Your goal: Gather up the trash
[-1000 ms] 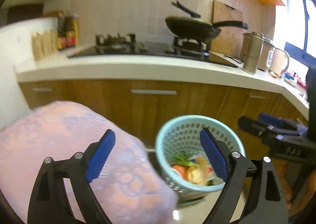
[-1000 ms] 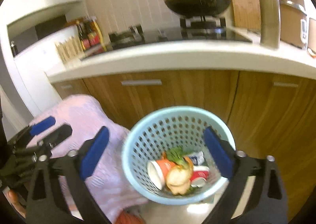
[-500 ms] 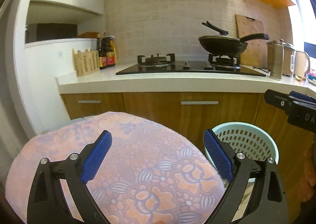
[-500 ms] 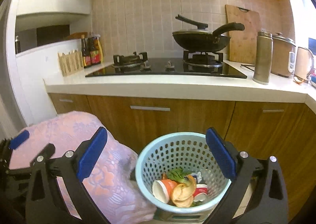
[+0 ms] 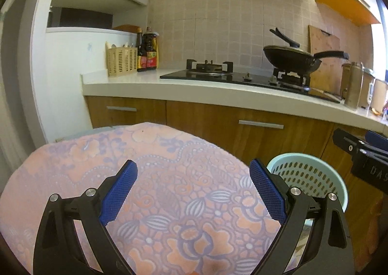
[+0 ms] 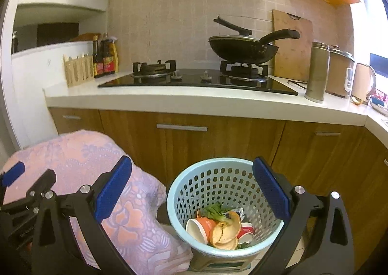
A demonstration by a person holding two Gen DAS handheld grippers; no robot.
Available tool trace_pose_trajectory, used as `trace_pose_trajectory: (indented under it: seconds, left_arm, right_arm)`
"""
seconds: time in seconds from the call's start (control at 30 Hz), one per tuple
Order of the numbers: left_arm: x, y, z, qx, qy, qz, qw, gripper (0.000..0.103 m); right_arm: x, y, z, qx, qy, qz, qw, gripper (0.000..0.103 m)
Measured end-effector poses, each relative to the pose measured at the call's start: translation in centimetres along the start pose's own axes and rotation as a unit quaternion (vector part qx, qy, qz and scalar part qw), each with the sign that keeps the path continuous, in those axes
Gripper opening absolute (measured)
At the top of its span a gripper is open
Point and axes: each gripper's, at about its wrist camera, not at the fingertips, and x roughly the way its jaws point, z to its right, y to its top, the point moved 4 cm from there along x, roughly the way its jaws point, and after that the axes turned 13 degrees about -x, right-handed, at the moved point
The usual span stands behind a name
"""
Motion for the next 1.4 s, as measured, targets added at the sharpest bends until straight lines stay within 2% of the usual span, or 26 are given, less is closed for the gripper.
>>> trace_pose_trajectory:
  seconds: [0.27,1.4]
  left_arm:
    - [0.3,-0.7,0.1,0.012,0.011,-0.011,0.9998,0.091]
    - [-0.1,-0.5,0.1,0.008,-0.001,-0.008,0.9999,0.091]
  right_arm:
    - [-0.9,-1.1,0.2,-0.005,-0.041,0.012,0.999,0.095]
    - [-0.8,-1.1,0.3,0.003,-0.031,0.005,0.999,0.095]
